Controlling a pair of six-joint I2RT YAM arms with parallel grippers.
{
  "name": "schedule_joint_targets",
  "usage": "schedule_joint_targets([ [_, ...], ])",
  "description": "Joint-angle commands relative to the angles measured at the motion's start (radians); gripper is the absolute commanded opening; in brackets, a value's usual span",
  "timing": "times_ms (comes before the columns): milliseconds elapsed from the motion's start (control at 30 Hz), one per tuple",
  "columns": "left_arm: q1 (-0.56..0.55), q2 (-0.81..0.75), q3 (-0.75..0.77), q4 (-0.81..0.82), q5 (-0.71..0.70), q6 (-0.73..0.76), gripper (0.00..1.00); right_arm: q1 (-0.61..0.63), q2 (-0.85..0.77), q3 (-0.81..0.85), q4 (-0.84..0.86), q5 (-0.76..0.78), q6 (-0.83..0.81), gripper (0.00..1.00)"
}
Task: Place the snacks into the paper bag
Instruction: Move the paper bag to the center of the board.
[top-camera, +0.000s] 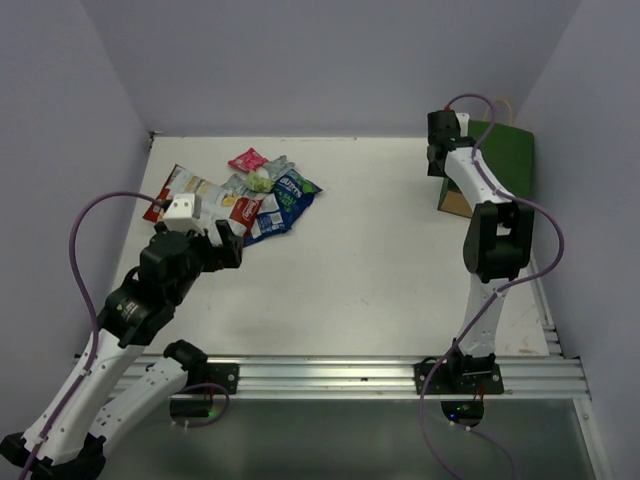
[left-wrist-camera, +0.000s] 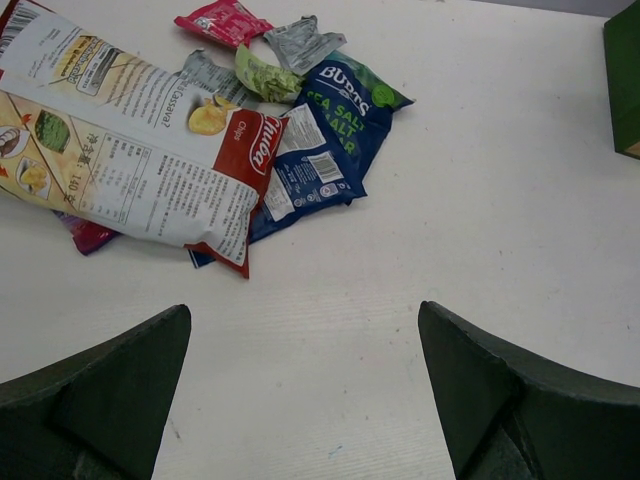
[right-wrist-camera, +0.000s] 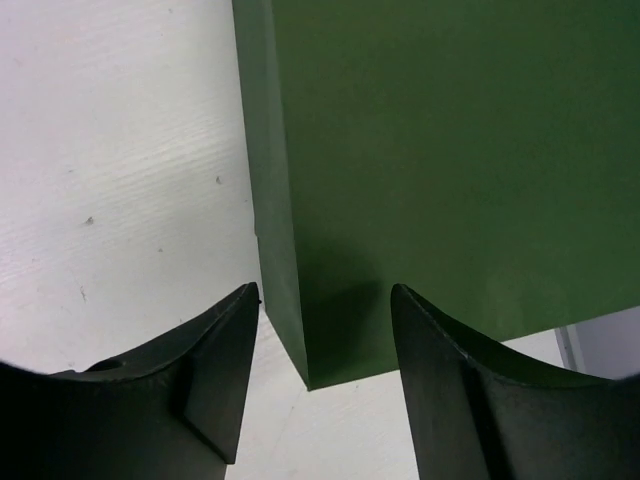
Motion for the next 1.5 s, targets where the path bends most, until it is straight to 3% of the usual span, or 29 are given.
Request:
schedule_joint_targets([
  [0, -0.001, 0.012, -0.007, 0.004, 0.004, -0.026, 1.00, -0.004, 0.021, 0.070, 0.031, 0.044, -0.017, 0.58],
  [200, -0.001, 0.035, 0.000, 0.008, 0.010, -0.020, 1.00, -0.005, 0.052, 0.071, 0.051, 0.076, -0.029, 0.44],
  [500, -0.001, 0.066, 0.006, 0.019, 0.032, -0.004, 1.00, -0.002, 0.010, -0.025, 0.097, 0.095, -0.102, 0.07],
  [600, -0.001, 0.069, 0.003, 0.027, 0.039, 0.005, 1.00, 0.004, -0.045, -0.106, 0.140, 0.073, -0.143, 0.00],
  [900, -0.001, 0.097, 0.003, 0.070, 0.062, 0.051, 1.00, 0.166, -0.284, -0.456, 0.320, 0.018, -0.376, 0.00],
  [1067, -0.001, 0.100, 0.009, 0.092, 0.056, 0.077, 1.00, 0.263, -0.470, -0.599, 0.344, -0.135, -0.405, 0.00],
  [1233, -0.001, 0.098, -0.002, 0.125, 0.048, 0.082, 1.00, 0.356, -0.592, -0.674, 0.283, -0.243, -0.382, 0.00],
  [1467, -0.001, 0.147, -0.004, 0.197, 0.074, 0.060, 1.00, 0.585, -0.775, -0.792, 0.171, -0.300, -0.370, 0.00],
])
